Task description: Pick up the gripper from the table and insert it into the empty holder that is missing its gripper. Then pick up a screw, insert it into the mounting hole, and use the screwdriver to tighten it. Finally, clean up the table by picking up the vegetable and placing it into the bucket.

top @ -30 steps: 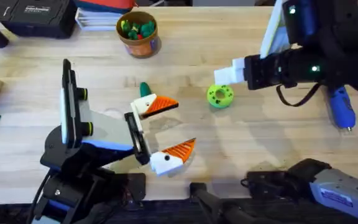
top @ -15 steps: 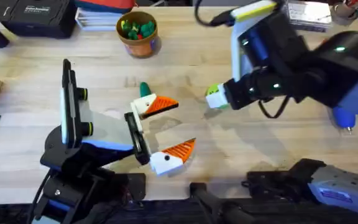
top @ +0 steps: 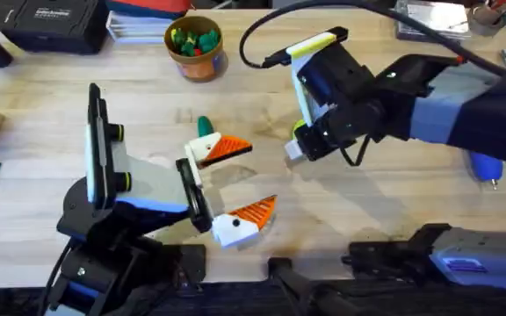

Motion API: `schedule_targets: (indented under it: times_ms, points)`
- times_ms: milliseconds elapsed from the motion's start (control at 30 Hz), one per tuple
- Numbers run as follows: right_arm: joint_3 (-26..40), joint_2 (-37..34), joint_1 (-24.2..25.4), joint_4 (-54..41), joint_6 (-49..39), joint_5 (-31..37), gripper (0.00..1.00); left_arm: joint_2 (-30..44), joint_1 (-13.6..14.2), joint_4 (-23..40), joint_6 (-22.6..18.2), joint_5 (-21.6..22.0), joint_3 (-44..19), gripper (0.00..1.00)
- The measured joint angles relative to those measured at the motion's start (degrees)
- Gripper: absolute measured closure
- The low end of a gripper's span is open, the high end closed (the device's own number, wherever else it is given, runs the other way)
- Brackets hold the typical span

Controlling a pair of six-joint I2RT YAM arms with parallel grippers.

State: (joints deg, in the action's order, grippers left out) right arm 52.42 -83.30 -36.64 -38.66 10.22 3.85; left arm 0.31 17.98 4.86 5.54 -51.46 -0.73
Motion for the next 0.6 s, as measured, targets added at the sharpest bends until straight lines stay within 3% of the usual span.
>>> schedule_targets:
  times_ms: [367, 500, 600]
  points:
    - [0.0, -1.5, 0.0, 1.4, 0.0, 2.3, 0.656, 0.0, 0.0, 0.0, 0.0, 0.0, 0.0, 0.012]
    - [0.0, -1.5, 0.0, 1.7, 0.5, 2.6, 0.788, 0.0, 0.0, 0.0, 0.0, 0.0, 0.0, 0.012]
    - [0.0, -1.5, 0.0, 1.8, 0.9, 2.7, 0.809, 0.0, 0.0, 0.0, 0.0, 0.0, 0.0, 0.013]
